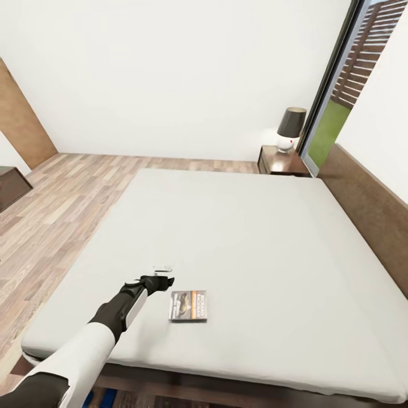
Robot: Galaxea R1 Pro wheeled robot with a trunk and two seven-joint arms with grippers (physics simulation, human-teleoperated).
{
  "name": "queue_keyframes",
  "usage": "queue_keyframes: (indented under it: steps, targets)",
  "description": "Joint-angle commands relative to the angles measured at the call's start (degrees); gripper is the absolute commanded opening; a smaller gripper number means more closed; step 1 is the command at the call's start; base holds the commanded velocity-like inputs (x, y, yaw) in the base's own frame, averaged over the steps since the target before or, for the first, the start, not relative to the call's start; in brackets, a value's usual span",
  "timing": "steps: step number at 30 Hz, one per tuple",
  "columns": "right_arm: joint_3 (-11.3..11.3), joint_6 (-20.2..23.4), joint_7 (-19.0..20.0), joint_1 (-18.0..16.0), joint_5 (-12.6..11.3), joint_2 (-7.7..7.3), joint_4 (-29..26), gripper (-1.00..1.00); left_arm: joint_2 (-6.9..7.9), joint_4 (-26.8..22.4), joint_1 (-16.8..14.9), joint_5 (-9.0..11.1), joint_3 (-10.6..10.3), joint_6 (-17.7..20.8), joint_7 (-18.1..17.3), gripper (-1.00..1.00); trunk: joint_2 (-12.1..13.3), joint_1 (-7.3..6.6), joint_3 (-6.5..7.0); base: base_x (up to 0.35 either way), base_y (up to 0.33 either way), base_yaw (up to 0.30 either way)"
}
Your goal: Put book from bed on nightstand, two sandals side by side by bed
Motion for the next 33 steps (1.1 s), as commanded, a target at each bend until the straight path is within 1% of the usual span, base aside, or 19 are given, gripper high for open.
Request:
queue_keyframes:
  steps: [1,14,26,33]
  targets:
    - [0.5,0.2,-0.2,0.0,-0.5,0.02,-0.1,1.0,-0.05,-0.1,0.0,0.6,-0.2,0.3,0.1,1.0,-0.1,0.03,-0.17,0.0,0.0,0.073]
    - [0.5,0.2,-0.2,0.0,-0.5,0.02,-0.1,1.0,-1.13,-0.1,-0.1,0.6,-0.2,0.3,0.1,1.0,-0.1,0.03,-1.26,0.0,0.0,0.067]
    - [0.5,0.1,-0.2,0.0,-0.5,-0.06,-0.2,1.0,-1.45,0.0,-0.1,0.5,-0.2,0.4,0.1,1.0,-0.1,0.03,-1.43,0.0,0.0,0.007]
    - [0.4,0.2,-0.2,0.0,-0.5,-0.06,-0.2,1.0,-1.47,-0.1,-0.1,0.5,-0.2,0.3,0.1,1.0,-0.1,0.03,-1.44,0.0,0.0,-0.097]
